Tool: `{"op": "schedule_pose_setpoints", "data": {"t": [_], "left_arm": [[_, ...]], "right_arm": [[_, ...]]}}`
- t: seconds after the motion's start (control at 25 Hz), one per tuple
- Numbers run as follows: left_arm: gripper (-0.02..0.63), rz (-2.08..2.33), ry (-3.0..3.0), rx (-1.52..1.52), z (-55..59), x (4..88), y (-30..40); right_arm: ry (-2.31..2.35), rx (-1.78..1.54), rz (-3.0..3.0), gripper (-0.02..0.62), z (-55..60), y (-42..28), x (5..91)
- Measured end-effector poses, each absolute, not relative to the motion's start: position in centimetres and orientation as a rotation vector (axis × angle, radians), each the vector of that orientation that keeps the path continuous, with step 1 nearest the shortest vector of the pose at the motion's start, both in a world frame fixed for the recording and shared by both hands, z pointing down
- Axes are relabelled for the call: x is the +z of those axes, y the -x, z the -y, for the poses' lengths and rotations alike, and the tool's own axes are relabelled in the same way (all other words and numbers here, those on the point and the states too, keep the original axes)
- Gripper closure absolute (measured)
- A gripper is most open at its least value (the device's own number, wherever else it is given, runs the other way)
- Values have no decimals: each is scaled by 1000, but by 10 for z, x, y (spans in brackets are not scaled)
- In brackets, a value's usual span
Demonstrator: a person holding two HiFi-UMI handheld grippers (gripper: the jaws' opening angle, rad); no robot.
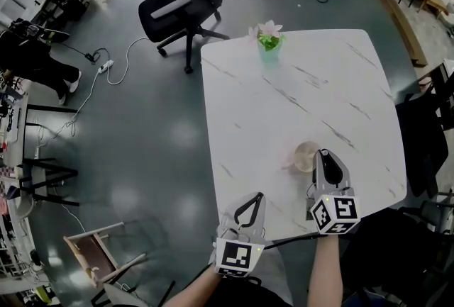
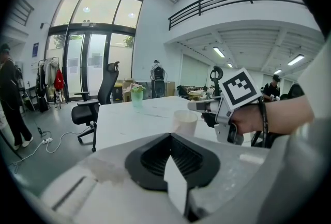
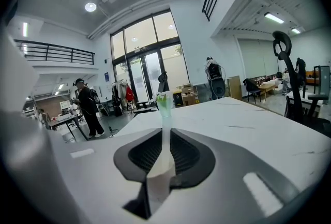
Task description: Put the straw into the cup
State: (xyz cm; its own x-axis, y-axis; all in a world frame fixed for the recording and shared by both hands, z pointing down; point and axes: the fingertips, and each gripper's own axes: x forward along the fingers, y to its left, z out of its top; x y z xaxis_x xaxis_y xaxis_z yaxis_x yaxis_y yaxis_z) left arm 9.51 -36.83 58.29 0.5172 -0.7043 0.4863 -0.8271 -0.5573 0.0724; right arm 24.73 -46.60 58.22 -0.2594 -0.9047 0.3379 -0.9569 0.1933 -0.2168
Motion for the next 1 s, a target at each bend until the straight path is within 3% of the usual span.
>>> {"op": "schedule_pose_setpoints", "data": {"t": [0.28,0.44,0.92,1.0], "left_arm": [[604,1289,-2443,554,367,578,-99],[604,1278,-2476,575,364,573,-99],[604,1252,-2565,519,350,535,-102],[604,1247,-2573,479,348,525,-103]], "right_arm": [[-1837,583,2307,543,464,-249,586],[-1841,594,2308,466,461,-249,581],[-2030,539,2225,469,420,-278,535],[-2056,498,2223,494,409,-278,520]]}}
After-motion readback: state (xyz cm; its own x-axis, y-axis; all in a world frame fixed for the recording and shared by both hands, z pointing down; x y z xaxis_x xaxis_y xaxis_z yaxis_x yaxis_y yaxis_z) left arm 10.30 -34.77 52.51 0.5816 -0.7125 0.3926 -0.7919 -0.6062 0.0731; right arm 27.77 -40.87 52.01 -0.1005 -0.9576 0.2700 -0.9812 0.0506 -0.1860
